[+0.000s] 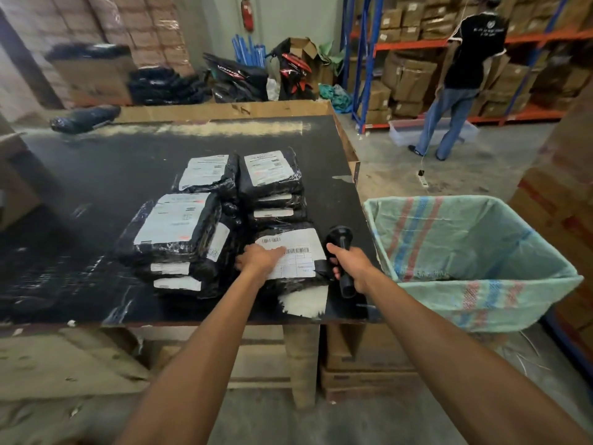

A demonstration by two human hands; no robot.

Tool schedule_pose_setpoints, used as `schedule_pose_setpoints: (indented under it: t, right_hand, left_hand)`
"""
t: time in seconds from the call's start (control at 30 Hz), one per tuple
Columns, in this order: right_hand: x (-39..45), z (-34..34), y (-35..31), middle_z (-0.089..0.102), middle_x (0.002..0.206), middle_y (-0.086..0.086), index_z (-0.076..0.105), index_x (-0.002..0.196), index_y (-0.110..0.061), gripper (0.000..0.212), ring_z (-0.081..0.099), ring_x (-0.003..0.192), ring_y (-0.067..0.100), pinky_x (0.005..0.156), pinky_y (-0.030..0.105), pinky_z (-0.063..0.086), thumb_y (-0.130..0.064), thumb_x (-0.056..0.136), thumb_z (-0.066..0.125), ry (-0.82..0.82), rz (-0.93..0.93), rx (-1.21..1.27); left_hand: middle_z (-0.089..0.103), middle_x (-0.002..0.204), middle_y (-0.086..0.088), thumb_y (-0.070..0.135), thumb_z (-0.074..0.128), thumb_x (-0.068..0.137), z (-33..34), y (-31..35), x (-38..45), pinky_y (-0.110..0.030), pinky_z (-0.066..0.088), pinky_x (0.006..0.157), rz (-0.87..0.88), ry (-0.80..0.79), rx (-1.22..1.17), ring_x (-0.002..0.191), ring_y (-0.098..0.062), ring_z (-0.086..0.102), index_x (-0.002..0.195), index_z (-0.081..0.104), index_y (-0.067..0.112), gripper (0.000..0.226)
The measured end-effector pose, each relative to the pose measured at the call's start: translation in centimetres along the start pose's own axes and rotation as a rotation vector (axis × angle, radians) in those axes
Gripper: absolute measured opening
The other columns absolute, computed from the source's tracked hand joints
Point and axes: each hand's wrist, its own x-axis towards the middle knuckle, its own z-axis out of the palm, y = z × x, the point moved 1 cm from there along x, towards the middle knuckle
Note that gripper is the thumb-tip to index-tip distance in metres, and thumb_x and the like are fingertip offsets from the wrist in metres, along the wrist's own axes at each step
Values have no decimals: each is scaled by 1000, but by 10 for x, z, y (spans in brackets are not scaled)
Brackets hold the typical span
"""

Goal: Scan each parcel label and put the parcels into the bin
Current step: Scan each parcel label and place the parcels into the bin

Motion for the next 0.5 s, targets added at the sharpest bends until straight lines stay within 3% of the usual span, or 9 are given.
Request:
schedule_pose_setpoints:
  t: [0.1, 0.17, 0.27, 0.37, 0.5]
  right_hand:
    - [1, -1, 1, 54, 74, 7, 58, 96, -7, 28, 42, 49, 15, 49, 30, 38, -31, 89, 72, 11, -21, -105]
    - [3, -2, 2, 55, 74, 9, 59, 95, -8, 29, 43, 51, 17, 55, 34, 39, -32, 86, 73, 34, -27, -147]
    - [5, -3, 4, 53, 67, 7, 59, 91, -8, 27, 42, 49, 16, 54, 33, 38, -30, 84, 73, 43, -41, -146]
    - [5, -4, 4, 54, 64, 6, 61, 91, -6, 27, 42, 47, 17, 55, 33, 37, -31, 84, 72, 68, -52, -131]
    - [-6, -5, -1, 68, 87, 4, 61, 113, -6, 35, 49, 56, 15, 56, 31, 44, -34, 93, 66, 112, -109, 4]
  left_hand:
    - [69, 125, -17, 16, 77, 89, 1, -6, -1, -39, 59, 92, 5, -199, -293, 106, -30, 70, 127, 63, -4, 45]
    - [74, 114, -19, 3, 79, 83, -5, -7, -4, -37, 62, 79, -84, -259, -490, 91, -28, 74, 120, 67, -5, 40]
    - [77, 104, -19, 5, 80, 81, -13, -7, -14, -44, 62, 73, -201, -462, -629, 90, -32, 75, 123, 69, 2, 44]
    - [76, 114, -19, 0, 81, 75, -17, -12, -19, -60, 59, 75, -201, -624, -621, 101, -39, 72, 122, 66, 13, 51]
    - [73, 120, -17, -15, 75, 74, -13, -17, -18, -59, 60, 72, -63, -601, -711, 105, -42, 71, 125, 56, 18, 63]
